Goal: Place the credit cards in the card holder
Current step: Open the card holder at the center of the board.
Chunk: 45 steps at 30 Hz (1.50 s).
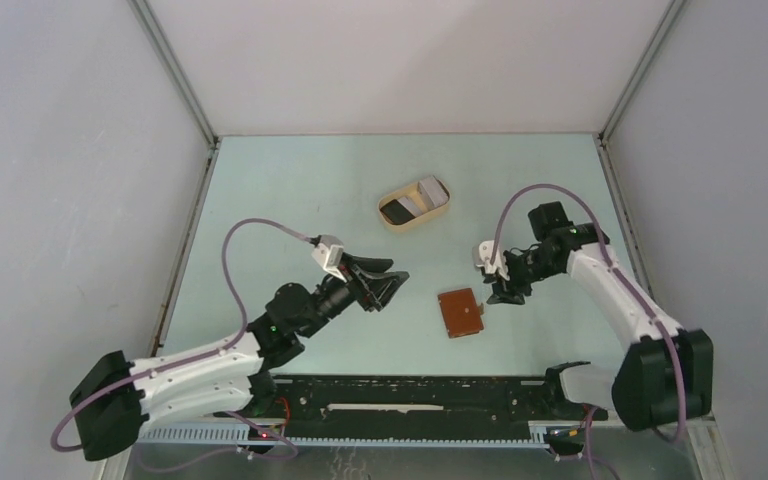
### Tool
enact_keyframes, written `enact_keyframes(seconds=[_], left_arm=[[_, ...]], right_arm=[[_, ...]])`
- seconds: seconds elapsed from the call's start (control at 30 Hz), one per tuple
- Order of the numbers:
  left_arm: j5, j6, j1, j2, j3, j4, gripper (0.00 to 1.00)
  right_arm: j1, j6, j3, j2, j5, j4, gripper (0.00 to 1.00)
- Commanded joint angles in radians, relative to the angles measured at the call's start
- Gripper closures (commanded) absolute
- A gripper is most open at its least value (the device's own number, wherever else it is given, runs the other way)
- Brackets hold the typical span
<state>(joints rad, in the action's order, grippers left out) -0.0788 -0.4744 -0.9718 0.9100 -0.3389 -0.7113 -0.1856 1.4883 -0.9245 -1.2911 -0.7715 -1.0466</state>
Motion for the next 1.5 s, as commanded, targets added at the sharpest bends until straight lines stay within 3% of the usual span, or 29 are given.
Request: enact_keyframes(seconds=[0.0, 0.03, 0.07, 0.13, 0.2, 0.33, 0.6, 0.7, 1.07, 1.47], left_arm=[[-0.079, 0.103, -0.005, -0.110, 0.036, 0.091, 0.32], [-0.083, 0.109, -0.004, -0.124, 0.039, 0.092, 0.23], [-0.086, 0.108, -0.004, -0.137, 0.044, 0.094, 0.08], [-0.095, 0.089, -0.002, -0.142, 0.050, 0.099, 0.00], [-0.066, 0.071, 0.001, -0.129, 0.050, 0.107, 0.00], [-0.034, -0.030, 0.001, -0.064, 0.053, 0.105, 0.01], [-0.009, -0.244, -0.022, 0.211, 0.050, 0.014, 0.16], [-0.026, -0.277, -0.036, 0.298, 0.028, -0.002, 0.18], [0.005, -0.341, -0.065, 0.541, -0.042, -0.094, 0.24], [0.057, -0.350, -0.070, 0.663, -0.100, -0.128, 0.29]], right_arm=[[0.010, -0.238, -0.040, 0.127, -0.143, 0.099, 0.43], [0.007, -0.336, -0.049, 0.139, -0.159, 0.120, 0.38], [0.004, -0.414, -0.057, 0.139, -0.195, 0.123, 0.31], [-0.008, -0.500, -0.061, 0.110, -0.270, 0.088, 0.23], [-0.060, -0.516, -0.074, 0.025, -0.289, 0.037, 0.24], [-0.130, -0.845, -0.075, -0.126, -0.084, 0.162, 0.34], [-0.029, -1.123, -0.073, -0.302, 0.122, 0.298, 0.34], [-0.003, -1.164, -0.076, -0.345, 0.143, 0.321, 0.34], [0.009, -1.167, -0.138, -0.510, -0.001, 0.276, 0.36], [-0.003, -1.112, -0.168, -0.527, -0.152, 0.198, 0.48]])
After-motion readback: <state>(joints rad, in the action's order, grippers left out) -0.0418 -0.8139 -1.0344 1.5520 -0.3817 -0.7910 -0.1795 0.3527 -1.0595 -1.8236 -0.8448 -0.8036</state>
